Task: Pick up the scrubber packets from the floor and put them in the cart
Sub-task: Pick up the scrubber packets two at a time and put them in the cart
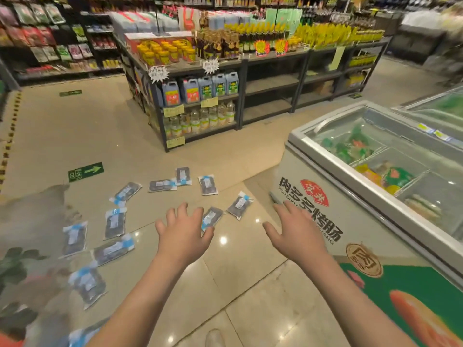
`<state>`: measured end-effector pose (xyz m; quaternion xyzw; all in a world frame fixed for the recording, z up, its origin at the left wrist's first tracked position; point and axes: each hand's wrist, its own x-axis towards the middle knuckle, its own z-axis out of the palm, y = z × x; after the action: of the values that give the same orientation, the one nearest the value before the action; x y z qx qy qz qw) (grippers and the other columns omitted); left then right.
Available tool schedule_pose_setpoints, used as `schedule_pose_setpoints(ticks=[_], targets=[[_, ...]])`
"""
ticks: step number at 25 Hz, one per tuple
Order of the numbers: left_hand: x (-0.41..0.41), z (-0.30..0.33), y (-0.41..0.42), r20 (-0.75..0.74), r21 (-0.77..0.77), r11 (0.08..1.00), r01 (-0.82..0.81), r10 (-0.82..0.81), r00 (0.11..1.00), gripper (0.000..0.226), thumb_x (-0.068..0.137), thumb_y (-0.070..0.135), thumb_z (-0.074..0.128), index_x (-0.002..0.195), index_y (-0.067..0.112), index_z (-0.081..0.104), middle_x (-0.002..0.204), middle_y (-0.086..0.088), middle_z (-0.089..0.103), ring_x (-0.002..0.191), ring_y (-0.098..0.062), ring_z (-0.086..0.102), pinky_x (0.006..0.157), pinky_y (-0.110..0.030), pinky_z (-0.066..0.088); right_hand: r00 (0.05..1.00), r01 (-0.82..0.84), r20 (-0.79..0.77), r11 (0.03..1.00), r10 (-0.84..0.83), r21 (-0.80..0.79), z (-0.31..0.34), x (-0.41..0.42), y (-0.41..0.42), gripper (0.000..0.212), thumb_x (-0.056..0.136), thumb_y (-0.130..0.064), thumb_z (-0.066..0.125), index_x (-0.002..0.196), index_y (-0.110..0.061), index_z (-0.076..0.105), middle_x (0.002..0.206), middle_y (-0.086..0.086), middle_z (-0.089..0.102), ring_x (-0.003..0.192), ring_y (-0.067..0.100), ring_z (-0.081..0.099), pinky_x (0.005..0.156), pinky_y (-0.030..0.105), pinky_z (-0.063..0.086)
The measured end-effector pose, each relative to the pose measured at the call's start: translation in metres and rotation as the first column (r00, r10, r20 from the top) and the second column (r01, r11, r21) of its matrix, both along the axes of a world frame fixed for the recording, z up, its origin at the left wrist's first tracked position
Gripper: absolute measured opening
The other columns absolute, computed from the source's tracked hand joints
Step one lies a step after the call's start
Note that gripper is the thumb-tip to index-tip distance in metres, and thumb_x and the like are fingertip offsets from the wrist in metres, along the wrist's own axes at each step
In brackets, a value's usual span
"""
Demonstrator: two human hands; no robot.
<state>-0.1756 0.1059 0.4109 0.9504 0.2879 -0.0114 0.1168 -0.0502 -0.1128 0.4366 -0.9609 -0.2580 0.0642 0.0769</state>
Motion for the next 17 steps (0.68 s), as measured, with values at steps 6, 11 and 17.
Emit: schedule_pose_setpoints(ticks=[6,11,17], targets=[[0.137,0.006,0.066,-0.005,-0.009,0.998,0.062,-0.062,0.998,0.052,0.098,0.054,0.046,0.142,0.028,0.047,0.160,-0.012,0.035,0.144,-0.034,0.032,0.111,-0.055,0.030,1.000,0.018,-0.020,1.000,-0.018,-0.017,0.006,0.123,0.064,0.062,0.101,-0.057,0.049,0.155,-0.027,0.042,0.165,0.001,0.039,0.145,0.033,0.041,0.107,0.046,0.048],[0.245,-0.017,0.115,-0.070,-0.012,0.999,0.031,-0.031,0.997,0.053,0.098,0.055,0.047,0.143,0.027,0.046,0.156,-0.011,0.038,0.142,-0.035,0.034,0.109,-0.054,0.032,0.999,-0.010,-0.041,0.999,0.008,-0.040,-0.025,0.236,0.109,0.066,0.100,-0.062,0.047,0.154,-0.025,0.045,0.164,0.003,0.043,0.143,0.034,0.045,0.107,0.047,0.049],[0.395,-0.069,0.169,-0.181,-0.055,0.997,-0.057,0.047,0.982,0.059,0.097,0.055,0.049,0.148,0.025,0.042,0.157,-0.014,0.038,0.142,-0.039,0.036,0.110,-0.058,0.033,0.986,-0.129,-0.112,0.989,0.121,-0.067,-0.077,0.412,0.182,0.066,0.100,-0.060,0.050,0.153,-0.021,0.047,0.157,0.007,0.049,0.132,0.042,0.052,0.101,0.046,0.051]])
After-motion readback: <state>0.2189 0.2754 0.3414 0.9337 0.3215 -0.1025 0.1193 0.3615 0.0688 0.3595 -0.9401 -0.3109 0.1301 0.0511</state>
